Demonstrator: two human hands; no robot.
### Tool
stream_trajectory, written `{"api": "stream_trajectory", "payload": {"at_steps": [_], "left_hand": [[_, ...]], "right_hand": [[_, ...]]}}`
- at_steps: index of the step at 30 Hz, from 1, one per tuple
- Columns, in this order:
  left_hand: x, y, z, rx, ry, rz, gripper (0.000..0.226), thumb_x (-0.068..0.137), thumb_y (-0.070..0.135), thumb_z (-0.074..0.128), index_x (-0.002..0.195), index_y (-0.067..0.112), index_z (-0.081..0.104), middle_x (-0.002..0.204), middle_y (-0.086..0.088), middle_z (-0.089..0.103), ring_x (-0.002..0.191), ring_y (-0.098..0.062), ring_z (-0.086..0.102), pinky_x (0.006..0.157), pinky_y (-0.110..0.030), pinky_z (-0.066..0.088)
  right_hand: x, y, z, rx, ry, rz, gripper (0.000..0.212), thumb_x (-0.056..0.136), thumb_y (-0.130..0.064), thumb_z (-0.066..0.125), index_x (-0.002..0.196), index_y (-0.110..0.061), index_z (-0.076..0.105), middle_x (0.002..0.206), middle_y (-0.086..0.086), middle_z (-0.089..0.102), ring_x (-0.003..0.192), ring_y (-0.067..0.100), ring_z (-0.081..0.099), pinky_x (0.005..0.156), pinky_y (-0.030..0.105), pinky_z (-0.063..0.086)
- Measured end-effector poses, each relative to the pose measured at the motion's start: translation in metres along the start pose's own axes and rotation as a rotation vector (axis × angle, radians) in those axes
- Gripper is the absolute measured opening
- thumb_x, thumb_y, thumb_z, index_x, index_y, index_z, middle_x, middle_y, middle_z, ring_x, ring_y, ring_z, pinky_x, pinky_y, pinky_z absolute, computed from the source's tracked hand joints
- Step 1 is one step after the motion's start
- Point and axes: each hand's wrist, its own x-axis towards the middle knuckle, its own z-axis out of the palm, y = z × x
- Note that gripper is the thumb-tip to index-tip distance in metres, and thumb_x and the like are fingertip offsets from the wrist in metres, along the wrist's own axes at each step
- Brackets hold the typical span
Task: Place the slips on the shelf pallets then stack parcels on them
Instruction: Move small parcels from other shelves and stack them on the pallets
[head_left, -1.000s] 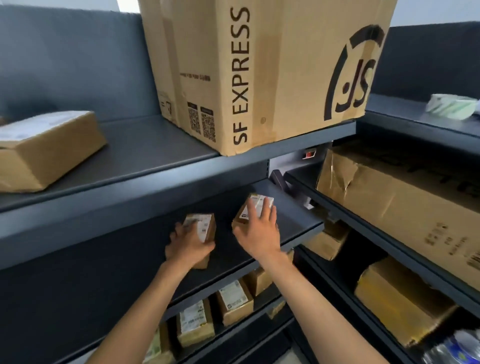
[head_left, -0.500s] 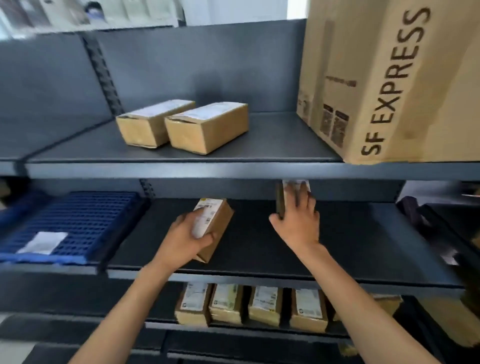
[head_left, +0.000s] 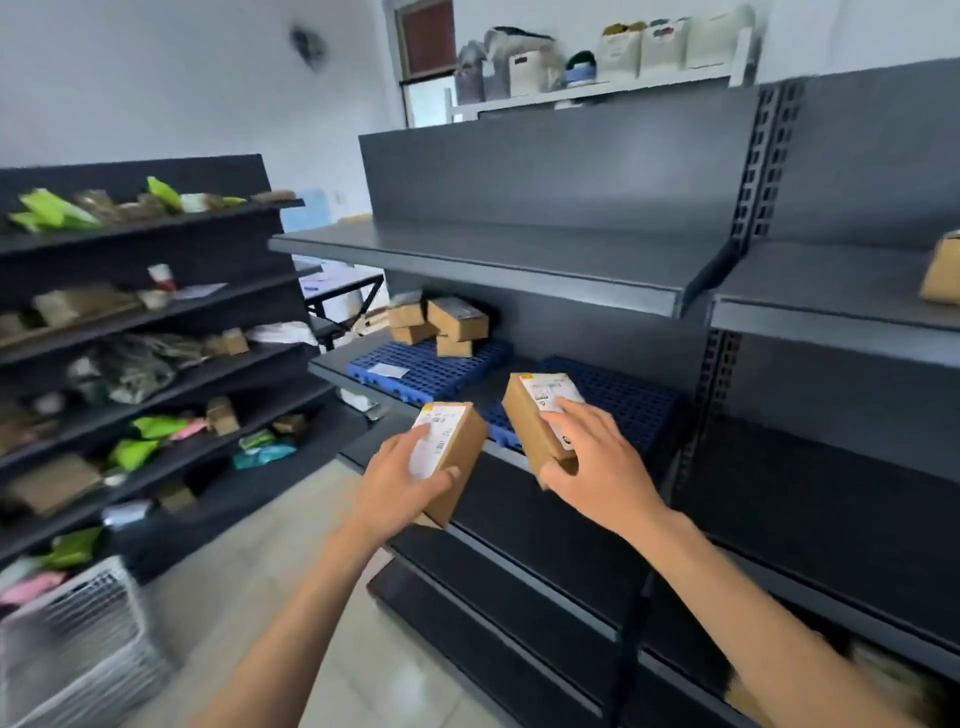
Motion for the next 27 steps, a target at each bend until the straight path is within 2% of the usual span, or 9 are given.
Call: {"api": "stream_trajectory", "payload": {"at_steps": [5, 9, 17, 23, 27], "left_hand": [[0.025, -0.077, -0.070, 0.049, 0.028, -0.095, 0.083, 0.072, 0.064, 0.063, 0.145, 0.031, 0.040, 0.146, -0.004, 0.044, 0.128, -0.022, 0.046, 0.105, -0.038, 0.038], [0.074, -0.121, -0.096, 0.095, 0.047, -0.124, 0.077, 0.078, 0.059, 0.065, 0.145, 0.032, 0.039, 0.146, -0.005, 0.044, 0.125, -0.025, 0.047, 0.104, -0.043, 0.041], [0.220, -0.169, -0.107, 0.219, 0.001, -0.061, 0.083, 0.073, 0.066, 0.058, 0.145, 0.031, 0.036, 0.144, -0.004, 0.045, 0.126, -0.025, 0.046, 0.100, -0.041, 0.043], [0.328, -0.192, -0.108, 0.310, -0.068, 0.004, 0.083, 0.073, 0.067, 0.056, 0.146, 0.035, 0.032, 0.148, -0.001, 0.039, 0.130, -0.027, 0.041, 0.099, -0.046, 0.045], [0.383, -0.201, -0.106, 0.404, -0.122, 0.056, 0.081, 0.073, 0.069, 0.055, 0.144, 0.034, 0.035, 0.146, -0.005, 0.043, 0.129, -0.031, 0.043, 0.101, -0.046, 0.043]], "right_hand": [[0.049, -0.074, 0.071, 0.009, -0.088, -0.102, 0.066, 0.075, -0.053, 0.039, 0.137, -0.030, 0.042, 0.149, -0.009, 0.035, 0.137, 0.012, 0.023, 0.100, 0.042, 0.040], [0.094, -0.100, 0.112, 0.010, -0.136, -0.112, 0.065, 0.075, -0.052, 0.039, 0.136, -0.030, 0.042, 0.149, -0.010, 0.033, 0.138, 0.012, 0.023, 0.098, 0.041, 0.042], [0.212, -0.083, 0.192, -0.027, -0.122, -0.053, 0.065, 0.075, -0.054, 0.038, 0.135, -0.030, 0.042, 0.148, -0.009, 0.033, 0.137, 0.015, 0.025, 0.095, 0.043, 0.045], [0.290, -0.068, 0.244, -0.072, -0.140, 0.023, 0.065, 0.077, -0.053, 0.040, 0.138, -0.029, 0.043, 0.151, -0.007, 0.032, 0.140, 0.016, 0.023, 0.107, 0.042, 0.037], [0.323, -0.062, 0.262, -0.135, -0.154, 0.043, 0.067, 0.076, -0.054, 0.038, 0.138, -0.029, 0.045, 0.151, -0.007, 0.034, 0.140, 0.016, 0.026, 0.108, 0.043, 0.038]]}}
